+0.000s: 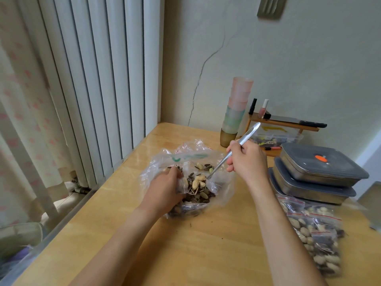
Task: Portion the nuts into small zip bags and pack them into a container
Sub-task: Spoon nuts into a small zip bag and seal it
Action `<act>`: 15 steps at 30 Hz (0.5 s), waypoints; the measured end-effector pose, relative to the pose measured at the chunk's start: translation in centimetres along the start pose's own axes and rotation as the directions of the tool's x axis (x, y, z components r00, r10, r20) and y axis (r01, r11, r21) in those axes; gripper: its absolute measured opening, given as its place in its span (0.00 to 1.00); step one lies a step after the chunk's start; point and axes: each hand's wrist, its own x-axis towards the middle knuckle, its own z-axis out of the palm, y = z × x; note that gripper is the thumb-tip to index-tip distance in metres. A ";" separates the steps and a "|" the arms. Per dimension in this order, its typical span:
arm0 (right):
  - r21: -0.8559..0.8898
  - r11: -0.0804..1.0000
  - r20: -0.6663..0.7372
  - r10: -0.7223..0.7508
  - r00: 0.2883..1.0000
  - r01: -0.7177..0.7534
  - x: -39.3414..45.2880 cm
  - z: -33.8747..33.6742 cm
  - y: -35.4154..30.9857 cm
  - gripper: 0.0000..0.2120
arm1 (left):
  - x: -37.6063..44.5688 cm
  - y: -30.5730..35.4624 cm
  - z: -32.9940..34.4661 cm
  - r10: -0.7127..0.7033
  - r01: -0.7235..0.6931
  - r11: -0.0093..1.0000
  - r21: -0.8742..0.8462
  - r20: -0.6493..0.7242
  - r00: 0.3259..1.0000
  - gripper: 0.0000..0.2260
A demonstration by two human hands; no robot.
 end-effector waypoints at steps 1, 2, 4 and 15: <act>-0.005 1.000 -0.008 -0.003 1.000 0.003 0.0 0.0 0.0 0.14 | 0.0 0.1 -0.1 0.001 -0.001 1.000 0.021 -0.001 1.000 0.25; -0.011 1.000 -0.017 0.000 1.000 0.000 0.0 0.0 0.1 0.14 | 0.0 0.2 -0.2 0.002 -0.002 1.000 0.026 0.017 1.000 0.26; -0.021 1.000 -0.034 0.016 0.999 -0.017 0.1 0.0 0.3 0.14 | -0.1 0.4 -0.6 -0.016 0.017 1.000 -0.011 0.098 0.995 0.32; 0.015 0.995 -0.058 0.101 0.993 -0.100 0.5 -0.5 1.5 0.13 | -0.1 0.4 -1.2 -0.030 0.036 0.998 -0.059 0.098 0.995 0.22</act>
